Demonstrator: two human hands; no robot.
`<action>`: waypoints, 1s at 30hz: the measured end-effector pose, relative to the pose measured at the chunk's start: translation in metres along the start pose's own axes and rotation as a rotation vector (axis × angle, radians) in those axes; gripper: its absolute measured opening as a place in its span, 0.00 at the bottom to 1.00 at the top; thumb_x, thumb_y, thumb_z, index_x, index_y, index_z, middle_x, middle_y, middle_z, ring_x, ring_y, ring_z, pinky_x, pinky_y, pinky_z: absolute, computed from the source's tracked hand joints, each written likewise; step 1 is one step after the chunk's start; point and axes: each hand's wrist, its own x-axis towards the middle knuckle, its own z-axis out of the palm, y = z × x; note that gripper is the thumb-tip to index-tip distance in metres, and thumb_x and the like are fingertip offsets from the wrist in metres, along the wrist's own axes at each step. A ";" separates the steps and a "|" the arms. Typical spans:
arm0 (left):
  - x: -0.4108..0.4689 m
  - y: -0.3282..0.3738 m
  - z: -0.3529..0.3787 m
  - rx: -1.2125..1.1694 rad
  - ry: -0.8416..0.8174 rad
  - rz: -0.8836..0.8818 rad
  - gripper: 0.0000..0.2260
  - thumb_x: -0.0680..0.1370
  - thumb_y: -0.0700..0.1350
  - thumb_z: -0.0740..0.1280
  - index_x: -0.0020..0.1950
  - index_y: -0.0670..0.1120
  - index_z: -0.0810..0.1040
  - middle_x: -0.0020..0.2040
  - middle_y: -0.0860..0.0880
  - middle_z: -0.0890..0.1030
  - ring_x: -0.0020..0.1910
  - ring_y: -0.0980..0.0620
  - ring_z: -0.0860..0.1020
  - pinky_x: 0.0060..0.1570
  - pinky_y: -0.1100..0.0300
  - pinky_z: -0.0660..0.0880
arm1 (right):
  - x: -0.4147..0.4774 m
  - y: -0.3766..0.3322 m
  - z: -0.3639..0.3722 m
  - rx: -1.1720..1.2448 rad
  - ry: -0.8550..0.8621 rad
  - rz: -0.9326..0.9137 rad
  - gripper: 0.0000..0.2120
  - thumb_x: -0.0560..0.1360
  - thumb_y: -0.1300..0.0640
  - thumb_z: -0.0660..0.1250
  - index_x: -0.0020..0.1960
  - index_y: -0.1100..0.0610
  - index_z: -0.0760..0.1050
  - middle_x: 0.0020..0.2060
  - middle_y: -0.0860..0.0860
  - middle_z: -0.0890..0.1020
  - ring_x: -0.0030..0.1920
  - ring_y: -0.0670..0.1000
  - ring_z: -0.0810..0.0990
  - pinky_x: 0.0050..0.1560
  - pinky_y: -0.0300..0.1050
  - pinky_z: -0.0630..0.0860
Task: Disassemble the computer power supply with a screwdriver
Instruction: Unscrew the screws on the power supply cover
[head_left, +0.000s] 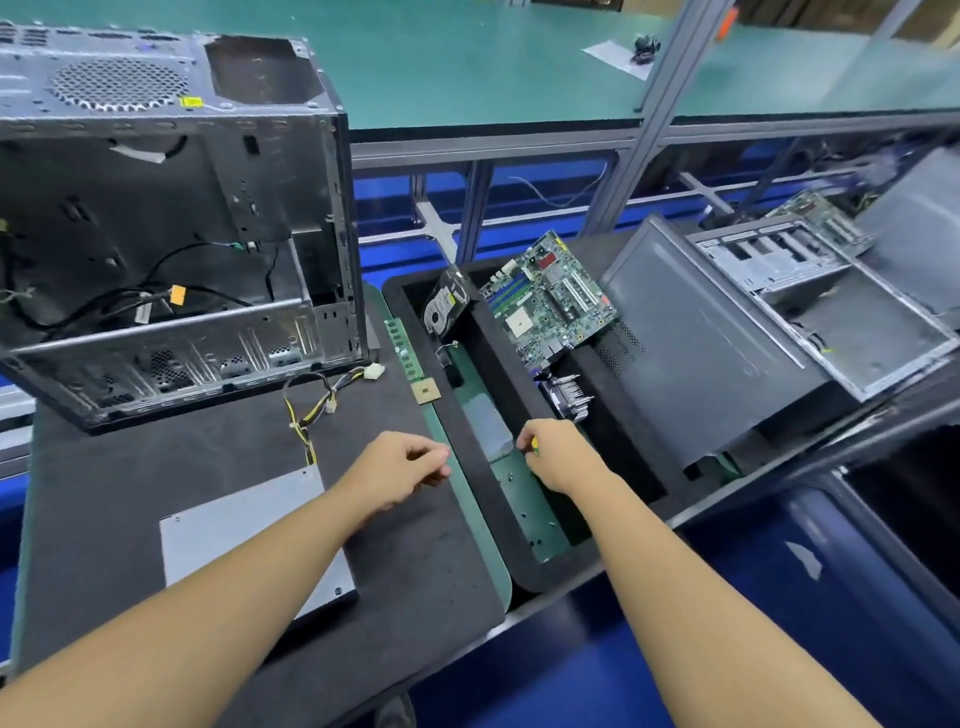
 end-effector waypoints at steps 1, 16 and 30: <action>0.000 0.000 -0.001 0.052 0.000 0.006 0.06 0.82 0.48 0.67 0.50 0.54 0.84 0.42 0.57 0.86 0.35 0.61 0.80 0.38 0.60 0.76 | 0.000 0.003 0.002 0.015 -0.001 0.008 0.13 0.78 0.64 0.62 0.59 0.56 0.78 0.53 0.55 0.79 0.48 0.55 0.80 0.50 0.44 0.75; -0.034 -0.021 -0.076 0.030 0.343 0.066 0.14 0.83 0.37 0.55 0.55 0.47 0.80 0.43 0.51 0.86 0.48 0.50 0.84 0.51 0.63 0.77 | -0.011 -0.151 -0.046 0.287 -0.024 -0.536 0.16 0.76 0.65 0.61 0.55 0.46 0.66 0.56 0.48 0.69 0.45 0.55 0.75 0.41 0.48 0.77; -0.114 -0.092 -0.097 1.187 -0.067 -0.005 0.60 0.58 0.75 0.67 0.73 0.67 0.25 0.74 0.52 0.21 0.72 0.40 0.22 0.69 0.31 0.30 | -0.048 -0.248 -0.025 0.079 0.092 -0.750 0.09 0.81 0.43 0.61 0.54 0.44 0.63 0.41 0.43 0.79 0.38 0.44 0.78 0.42 0.50 0.73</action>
